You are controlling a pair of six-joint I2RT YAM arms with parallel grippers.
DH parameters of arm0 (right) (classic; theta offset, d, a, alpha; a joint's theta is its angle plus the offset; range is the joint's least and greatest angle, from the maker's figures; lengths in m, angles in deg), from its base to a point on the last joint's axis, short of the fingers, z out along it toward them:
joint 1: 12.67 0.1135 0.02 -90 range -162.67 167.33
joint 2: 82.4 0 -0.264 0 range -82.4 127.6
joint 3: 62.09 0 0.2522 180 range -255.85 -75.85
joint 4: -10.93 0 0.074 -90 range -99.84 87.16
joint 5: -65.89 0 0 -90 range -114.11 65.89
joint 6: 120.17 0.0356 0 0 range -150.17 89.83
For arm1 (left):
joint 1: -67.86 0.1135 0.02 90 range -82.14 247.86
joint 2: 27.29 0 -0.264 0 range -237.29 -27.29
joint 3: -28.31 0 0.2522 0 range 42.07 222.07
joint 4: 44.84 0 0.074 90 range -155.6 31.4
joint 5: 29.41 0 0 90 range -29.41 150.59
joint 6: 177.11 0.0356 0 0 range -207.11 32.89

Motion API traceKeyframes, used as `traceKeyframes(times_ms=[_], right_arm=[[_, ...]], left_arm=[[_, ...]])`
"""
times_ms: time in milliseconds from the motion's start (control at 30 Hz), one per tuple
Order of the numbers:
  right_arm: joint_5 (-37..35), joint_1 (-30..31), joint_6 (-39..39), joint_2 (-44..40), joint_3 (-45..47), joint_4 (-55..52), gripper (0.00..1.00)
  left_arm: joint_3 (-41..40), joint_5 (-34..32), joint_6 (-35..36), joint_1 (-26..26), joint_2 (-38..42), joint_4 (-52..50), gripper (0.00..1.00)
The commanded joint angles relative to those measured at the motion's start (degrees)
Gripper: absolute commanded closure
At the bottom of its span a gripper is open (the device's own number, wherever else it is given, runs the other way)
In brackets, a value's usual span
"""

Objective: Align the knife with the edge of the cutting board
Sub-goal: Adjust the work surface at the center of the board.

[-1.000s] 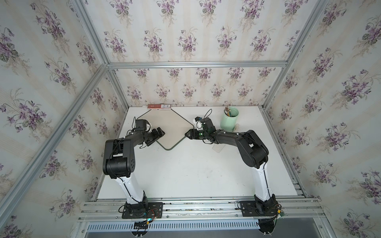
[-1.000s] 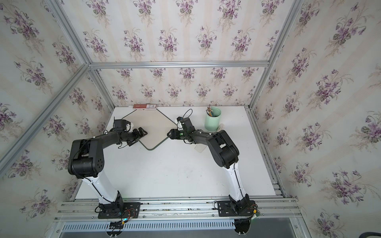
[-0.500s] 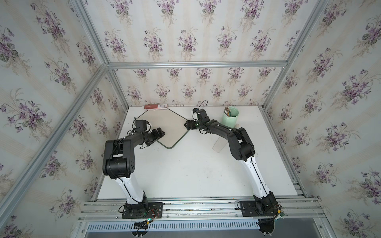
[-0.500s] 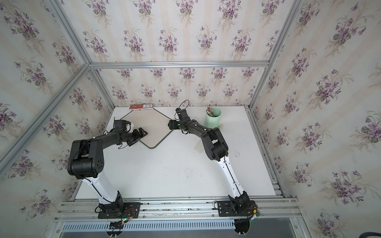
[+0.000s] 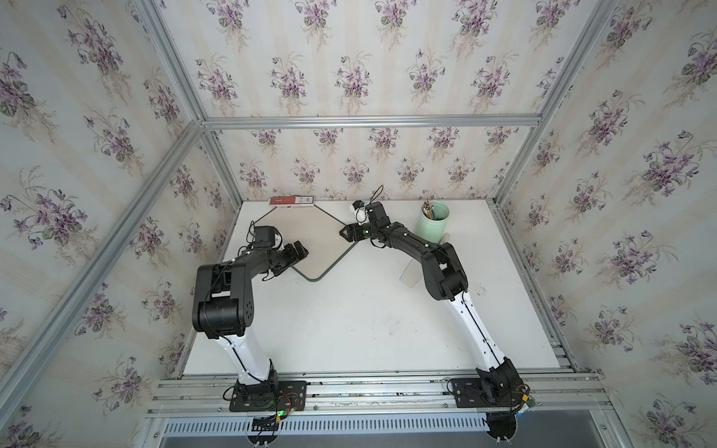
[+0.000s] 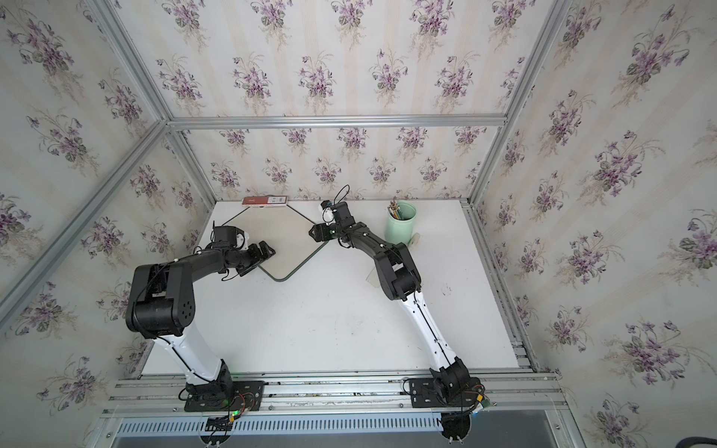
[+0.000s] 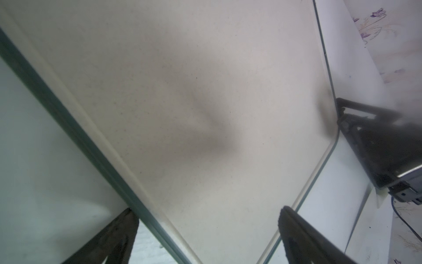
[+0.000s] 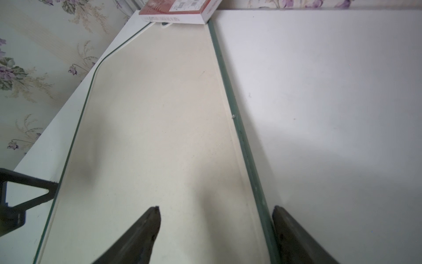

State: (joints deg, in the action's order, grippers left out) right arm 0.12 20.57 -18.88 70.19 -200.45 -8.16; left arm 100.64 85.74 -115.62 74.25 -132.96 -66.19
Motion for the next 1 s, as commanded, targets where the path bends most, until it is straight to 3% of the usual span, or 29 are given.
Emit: traceKeyframes(times_ms=[0,167,400,567,767,867,967], right_arm=[[14.69,4.12,-0.47,-1.5,4.59,-10.09,0.21],[14.74,8.55,0.9,-8.57,16.74,-7.63,0.24],[17.64,12.26,13.71,-25.35,47.45,17.7,0.27],[15.9,17.37,18.27,-33.96,63.78,27.39,0.29],[12.52,25.35,20.11,-42.78,78.99,36.44,0.28],[11.09,25.83,22.41,-47.68,86.5,42.69,0.28],[4.38,25.31,20.28,-52.49,90.34,39.84,0.24]], left_arm=[[-1.45,2.18,-0.75,-0.29,-1.27,-9.69,0.0],[-3.68,4.66,-0.84,-1.62,-0.59,-9.26,0.01],[-13.14,4.03,-1.85,-7.45,7.12,-6.44,0.01],[-18.79,3.0,-3.04,-14.03,11.21,-4.12,0.01],[-18.19,2.15,-1.07,-23.27,13.03,-4.44,0.0],[-16.65,2.28,0.57,-27.24,12.42,-4.58,0.0],[-15.27,0.7,1.62,-28.98,12.36,-5.89,0.0]])
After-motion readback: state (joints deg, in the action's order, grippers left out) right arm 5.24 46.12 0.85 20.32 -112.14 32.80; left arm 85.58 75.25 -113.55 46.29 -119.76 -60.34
